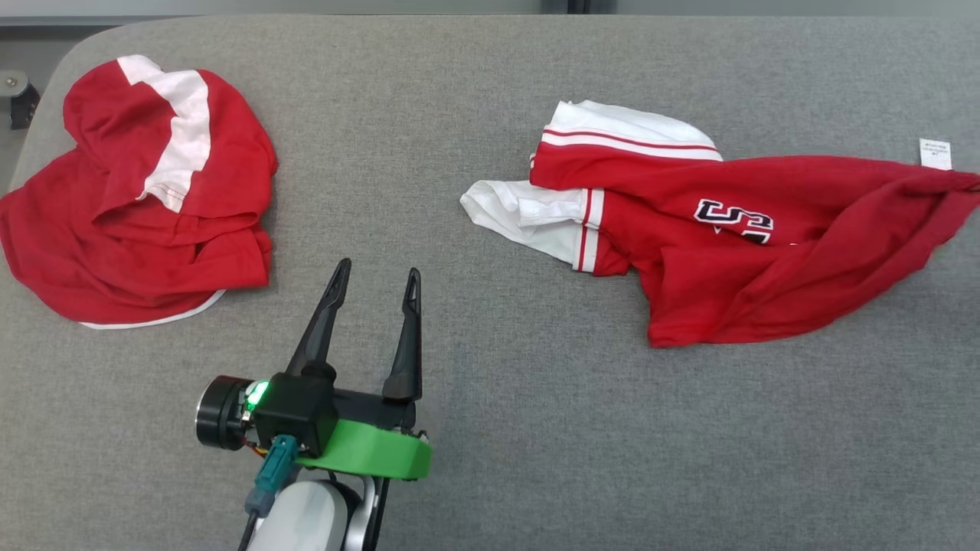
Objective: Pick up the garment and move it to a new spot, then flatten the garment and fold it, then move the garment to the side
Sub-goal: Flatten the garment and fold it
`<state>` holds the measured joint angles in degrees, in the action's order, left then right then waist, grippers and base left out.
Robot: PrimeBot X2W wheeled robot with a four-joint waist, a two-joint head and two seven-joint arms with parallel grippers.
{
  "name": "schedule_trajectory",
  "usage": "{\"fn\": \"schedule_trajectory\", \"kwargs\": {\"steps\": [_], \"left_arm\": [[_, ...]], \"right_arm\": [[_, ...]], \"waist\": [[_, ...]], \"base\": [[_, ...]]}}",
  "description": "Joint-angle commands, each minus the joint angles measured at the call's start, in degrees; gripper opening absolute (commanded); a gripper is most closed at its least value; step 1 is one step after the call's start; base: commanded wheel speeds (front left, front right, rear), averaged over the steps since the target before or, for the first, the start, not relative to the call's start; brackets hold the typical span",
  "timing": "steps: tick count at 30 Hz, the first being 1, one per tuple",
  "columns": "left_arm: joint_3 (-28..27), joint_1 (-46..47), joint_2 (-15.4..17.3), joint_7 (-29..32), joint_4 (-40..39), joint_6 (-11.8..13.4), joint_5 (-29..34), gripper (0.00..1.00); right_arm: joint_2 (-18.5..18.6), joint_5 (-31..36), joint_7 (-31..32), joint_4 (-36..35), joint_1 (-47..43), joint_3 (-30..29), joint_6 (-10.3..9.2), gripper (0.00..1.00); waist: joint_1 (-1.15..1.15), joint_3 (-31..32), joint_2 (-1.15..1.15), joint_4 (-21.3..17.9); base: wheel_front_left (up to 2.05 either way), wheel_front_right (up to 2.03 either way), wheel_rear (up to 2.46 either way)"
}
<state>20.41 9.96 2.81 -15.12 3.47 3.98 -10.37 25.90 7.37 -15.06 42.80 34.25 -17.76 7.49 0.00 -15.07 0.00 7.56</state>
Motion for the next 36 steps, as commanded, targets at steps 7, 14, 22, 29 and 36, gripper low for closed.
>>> {"fn": "schedule_trajectory", "kwargs": {"steps": [7, 14, 22, 29, 36], "left_arm": [[-1.9, -0.4, 0.2, -0.1, -0.3, 0.0, 0.2, 1.0], [-3.7, -1.7, 0.2, -0.1, -0.9, -0.3, -0.3, 1.0], [-3.8, -3.5, 0.2, -0.1, -0.6, -0.7, -0.9, 1.0], [-3.0, -3.9, 0.2, -0.1, -0.3, -0.7, -1.2, 1.0], [-1.2, -1.7, 0.2, -0.1, -0.2, -0.6, -1.4, 1.0]], "right_arm": [[-8.2, -4.2, -0.2, -12.0, -4.5, 6.3, -0.03, 1.0], [-12.7, -11.0, -0.2, -25.7, -13.8, 16.0, -0.03, 1.0], [-18.3, -12.6, -0.2, -33.6, -23.9, 21.3, -0.03, 1.0], [-19.0, -12.0, -0.2, -34.3, -25.4, 23.5, -0.03, 1.0], [-14.5, -9.4, -0.2, -32.5, -20.7, 30.3, -0.03, 1.0]], "waist": [[0.0, 3.4, 0.0, -2.4], [0.0, 6.3, 0.0, -4.0], [0.0, 7.7, 0.0, -4.8], [0.0, 7.7, 0.0, -4.6], [0.0, 5.4, 0.0, -1.4]], "base": [[0.0, 0.0, 0.0], [0.0, 0.0, 0.0], [0.0, 0.0, 0.0], [0.0, 0.0, 0.0], [0.0, 0.0, 0.0]]}}
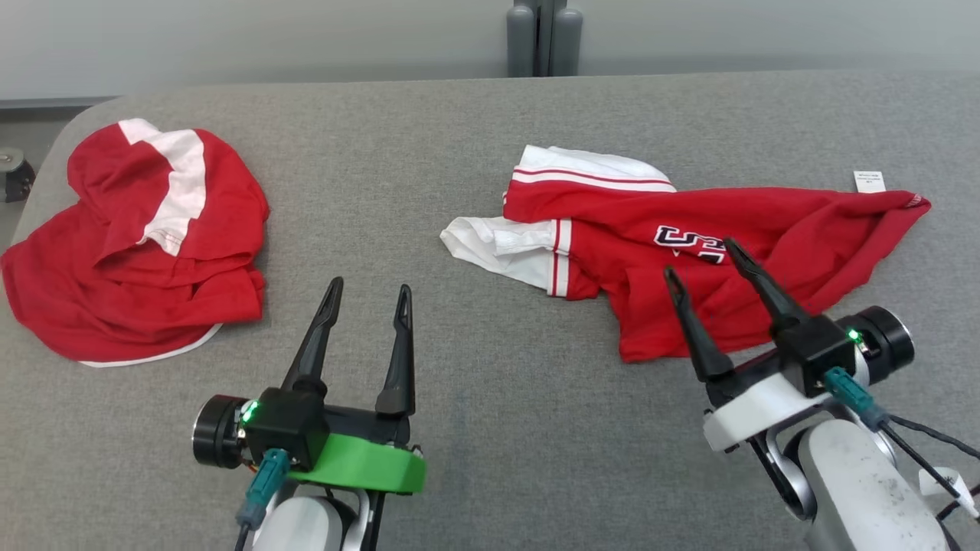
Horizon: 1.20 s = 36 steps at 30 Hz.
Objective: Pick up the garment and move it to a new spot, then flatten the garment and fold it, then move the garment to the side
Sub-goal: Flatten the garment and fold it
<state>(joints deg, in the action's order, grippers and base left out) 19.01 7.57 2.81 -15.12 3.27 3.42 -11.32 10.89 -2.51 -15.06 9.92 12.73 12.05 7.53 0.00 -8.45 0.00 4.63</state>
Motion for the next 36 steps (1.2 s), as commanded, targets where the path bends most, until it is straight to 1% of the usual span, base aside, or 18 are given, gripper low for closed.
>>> {"fn": "schedule_trajectory", "kwargs": {"steps": [1, 6, 10, 15, 18, 22, 25, 26, 27, 28, 31, 36], "left_arm": [[0.5, 0.9, 0.2, -0.1, 0.1, 0.1, -0.5, 1.0], [2.5, 1.8, 0.2, -0.1, 0.3, 0.8, -2.0, 1.0], [3.7, 2.5, 0.1, -0.1, 0.1, 1.8, -3.4, 1.0], [5.0, 2.7, 0.1, -0.1, -0.3, 2.7, -4.3, 1.0], [5.4, 2.7, 0.1, -0.1, -0.7, 3.4, -5.0, 1.0], [5.3, 2.5, 0.1, -0.1, -1.0, 3.8, -5.2, 1.0], [5.4, 2.2, 0.1, -0.1, -1.1, 3.8, -5.2, 1.0], [5.4, 2.1, 0.1, -0.1, -1.0, 3.8, -5.1, 1.0], [5.4, 2.0, 0.1, -0.1, -1.0, 3.9, -5.1, 1.0], [5.4, 1.9, 0.1, -0.1, -1.0, 4.0, -5.1, 1.0], [5.3, 1.8, 0.1, -0.1, -0.8, 4.1, -4.9, 1.0], [4.7, 1.7, 0.1, -0.1, -0.3, 3.7, -4.2, 1.0]], "right_arm": [[1.3, 0.9, -0.2, 1.2, 1.8, 1.9, -0.07, 1.0], [5.5, 2.5, -0.2, 8.8, 8.3, 11.4, -0.07, 1.0], [7.9, 2.4, -0.2, 15.9, 14.0, 16.6, -0.08, 1.0], [9.5, 1.4, -0.2, 23.3, 19.8, 20.0, -0.07, 1.0], [10.6, 0.3, -0.2, 27.1, 22.4, 20.7, -0.08, 1.0], [11.3, -0.7, -0.2, 30.3, 24.7, 21.6, -0.07, 1.0], [11.4, -1.5, -0.2, 31.9, 25.7, 22.7, -0.07, 1.0], [11.4, -2.0, -0.2, 32.5, 26.1, 23.2, -0.07, 0.49], [11.3, -2.5, -0.2, 33.1, 26.4, 23.5, -0.07, 0.03], [11.2, -2.8, -0.2, 33.5, 26.7, 23.9, -0.08, 0.0], [10.5, -3.8, -0.2, 33.6, 27.3, 25.1, -0.07, 0.0], [8.9, -6.7, -0.2, 29.4, 26.2, 26.5, -0.07, 0.0]], "waist": [[0.0, -1.6, 0.0, 2.1], [0.0, -3.4, 0.0, 6.5], [0.0, -4.6, 0.0, 10.2], [0.0, -5.6, 0.0, 14.5], [0.0, -6.1, 0.0, 16.8], [0.0, -6.3, 0.0, 18.6], [0.0, -6.4, 0.0, 19.1], [0.0, -6.3, 0.0, 19.2], [0.0, -6.3, 0.0, 19.2], [0.0, -6.2, 0.0, 19.2], [0.0, -5.9, 0.0, 18.6], [0.0, -4.7, 0.0, 16.7]], "base": [[0.0, 0.0, 0.0], [0.0, 0.0, 0.0], [0.0, 0.0, 0.0], [0.0, 0.0, 0.0], [0.0, 0.0, 0.0], [0.0, 0.0, 0.0], [0.0, 0.0, 0.0], [0.0, 0.0, 0.0], [0.0, 0.0, 0.0], [0.0, 0.0, 0.0], [0.0, 0.0, 0.0], [0.0, 0.0, 0.0]]}}
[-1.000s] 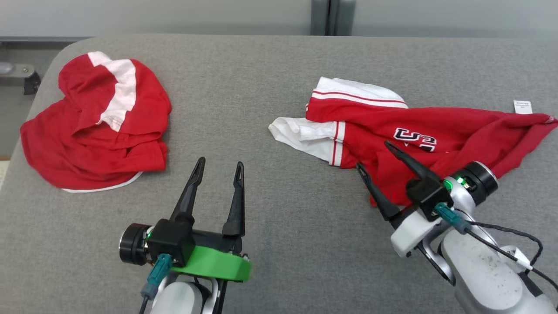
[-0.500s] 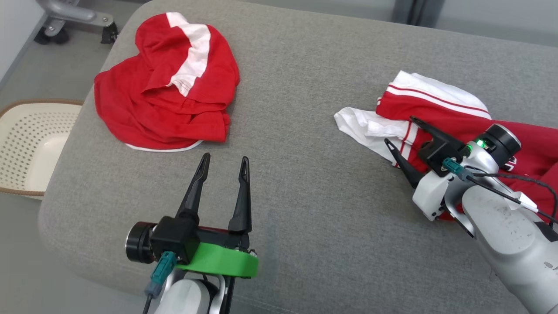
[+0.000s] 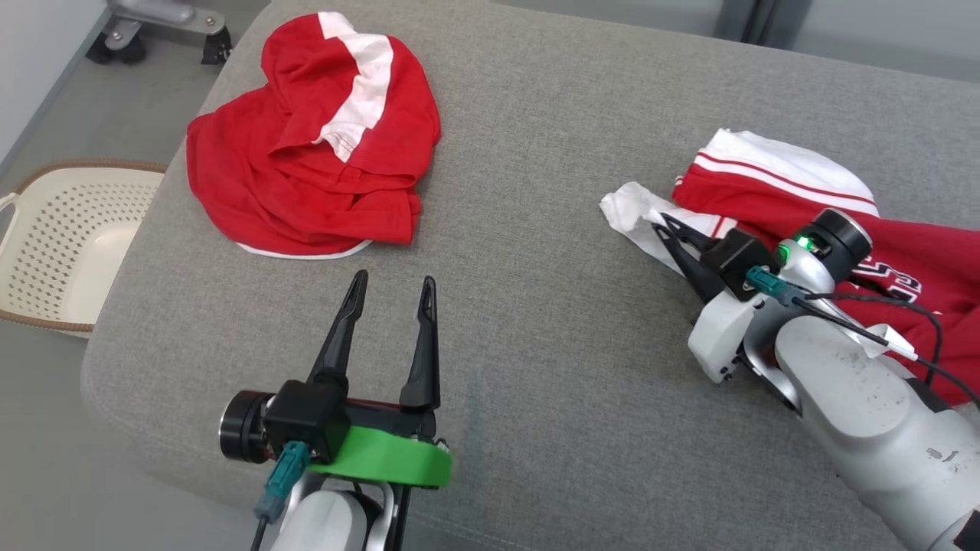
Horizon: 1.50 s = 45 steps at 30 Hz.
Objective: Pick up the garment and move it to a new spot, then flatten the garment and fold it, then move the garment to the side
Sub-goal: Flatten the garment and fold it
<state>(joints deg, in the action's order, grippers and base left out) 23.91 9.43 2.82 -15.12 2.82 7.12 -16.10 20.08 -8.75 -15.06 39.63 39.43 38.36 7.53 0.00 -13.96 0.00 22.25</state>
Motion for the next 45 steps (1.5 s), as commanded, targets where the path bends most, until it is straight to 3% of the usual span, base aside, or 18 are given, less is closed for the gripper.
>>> {"fn": "schedule_trajectory", "kwargs": {"steps": [1, 8, 13, 14, 15, 22, 29, 36, 40, 45], "left_arm": [[-0.3, -0.2, 0.1, -0.1, 0.3, -0.3, 0.7, 1.0], [-1.6, -1.4, 0.1, -0.1, 1.0, -1.2, 1.4, 1.0], [-2.2, -2.5, 0.1, -0.1, 1.5, -1.8, 1.8, 1.0], [-2.4, -2.7, 0.1, -0.1, 1.6, -1.9, 1.9, 1.0], [-2.6, -2.9, 0.1, -0.1, 1.6, -2.0, 2.0, 1.0], [-4.4, -3.9, 0.1, -0.1, 1.6, -2.5, 2.7, 1.0], [-5.8, -3.9, 0.1, -0.1, 1.4, -2.7, 3.2, 1.0], [-6.6, -4.6, 0.1, 0.0, 1.8, -3.2, 3.8, 1.0], [-6.6, -4.3, 0.1, -0.1, 2.0, -3.6, 4.1, 1.0], [-6.6, -3.5, 0.1, -0.1, 2.1, -3.7, 4.2, 1.0]], "right_arm": [[-0.7, -1.3, -0.2, -1.6, -1.1, 0.5, -0.07, 0.0], [-1.6, -7.1, -0.2, -11.4, -5.9, 6.7, -0.07, 0.0], [-0.2, -11.0, -0.2, -15.0, -9.3, 14.1, -0.07, 0.0], [0.2, -11.3, -0.2, -15.2, -9.6, 14.7, -0.07, 0.42], [0.7, -12.1, 0.2, -14.6, -10.3, 15.5, -0.07, 1.0], [1.8, -13.2, -0.1, -13.6, -11.4, 10.2, -0.08, 1.0], [2.4, -11.7, -0.2, -16.9, -16.3, -4.4, -0.08, 1.0], [-3.7, -7.3, -0.2, -22.9, -27.2, -24.3, -0.07, 1.0], [-8.1, -5.5, -0.2, -26.2, -32.1, -28.4, -0.06, 1.0], [-10.6, -4.1, -0.2, -27.4, -34.5, -27.6, -0.06, 1.0]], "waist": [[0.0, 1.2, 0.0, -1.5], [0.0, 4.4, 0.0, -5.1], [0.0, 6.1, 0.0, -7.0], [0.0, 6.3, 0.0, -7.4], [0.0, 6.5, 0.0, -7.8], [0.0, 7.2, 0.0, -11.4], [0.0, 7.9, 0.0, -15.1], [0.0, 8.2, 0.0, -18.3], [0.0, 7.9, 0.0, -19.3], [0.0, 7.5, 0.0, -19.7]], "base": [[0.0, 0.0, 0.0], [0.0, 0.0, 0.0], [0.0, 0.0, 0.0], [0.0, 0.0, 0.0], [0.0, 0.0, 0.0], [0.0, 0.0, 0.0], [0.0, 0.0, 0.0], [0.0, 0.0, 0.0], [0.0, 0.0, 0.0], [0.0, 0.0, 0.0]]}}
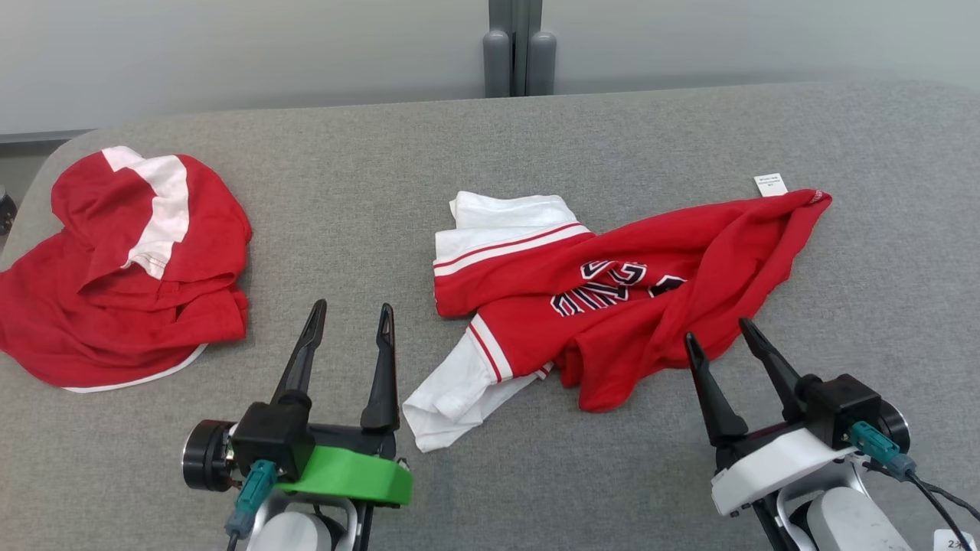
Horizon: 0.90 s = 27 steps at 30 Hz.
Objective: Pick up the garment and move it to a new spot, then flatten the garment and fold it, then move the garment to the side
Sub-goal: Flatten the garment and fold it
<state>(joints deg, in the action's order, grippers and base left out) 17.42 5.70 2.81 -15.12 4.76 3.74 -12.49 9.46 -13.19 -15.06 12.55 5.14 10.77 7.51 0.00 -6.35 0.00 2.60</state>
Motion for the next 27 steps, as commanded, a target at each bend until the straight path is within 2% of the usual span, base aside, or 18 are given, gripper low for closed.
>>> {"fn": "schedule_trajectory", "kwargs": {"steps": [1, 13, 19, 20, 21, 22, 27], "left_arm": [[0.0, 0.4, 0.2, -0.1, 0.1, -0.3, 0.6, 1.0], [1.2, 1.6, 0.2, -0.1, 0.2, 0.0, 0.1, 1.0], [1.6, 2.0, 0.2, -0.1, 0.3, 0.3, 0.0, 1.0], [1.6, 2.0, 0.2, -0.1, 0.3, 0.3, 0.0, 1.0], [1.6, 2.0, 0.2, -0.1, 0.3, 0.3, 0.0, 1.0], [1.6, 2.0, 0.2, -0.1, 0.3, 0.4, 0.0, 1.0], [1.1, 1.4, 0.2, -0.1, 0.4, 0.5, 0.1, 1.0]], "right_arm": [[-0.3, 0.4, -0.2, -0.2, -0.3, 0.4, -0.04, 1.0], [-0.5, -7.9, 3.3, 9.3, 2.1, 7.3, -0.04, 1.0], [-0.1, -12.2, 3.1, 13.6, 4.9, 10.3, -0.04, 1.0], [-0.1, -12.8, 3.2, 14.2, 5.2, 10.9, -0.04, 0.92], [0.1, -13.6, 3.1, 14.8, 5.7, 11.5, -0.04, 0.34], [0.4, -13.9, 2.8, 15.1, 6.1, 11.7, -0.04, 0.0], [2.3, -13.7, 1.4, 16.8, 7.5, 10.6, -0.04, 0.0]], "waist": [[0.0, -0.3, 0.0, -0.1], [0.0, -2.2, 0.0, 2.4], [0.0, -3.0, 0.0, 4.2], [0.0, -3.1, 0.0, 4.3], [0.0, -3.1, 0.0, 4.5], [0.0, -3.2, 0.0, 4.6], [0.0, -2.8, 0.0, 4.0]], "base": [[0.0, 0.0, 0.0], [0.0, 0.0, 0.0], [0.0, 0.0, 0.0], [0.0, 0.0, 0.0], [0.0, 0.0, 0.0], [0.0, 0.0, 0.0], [0.0, 0.0, 0.0]]}}
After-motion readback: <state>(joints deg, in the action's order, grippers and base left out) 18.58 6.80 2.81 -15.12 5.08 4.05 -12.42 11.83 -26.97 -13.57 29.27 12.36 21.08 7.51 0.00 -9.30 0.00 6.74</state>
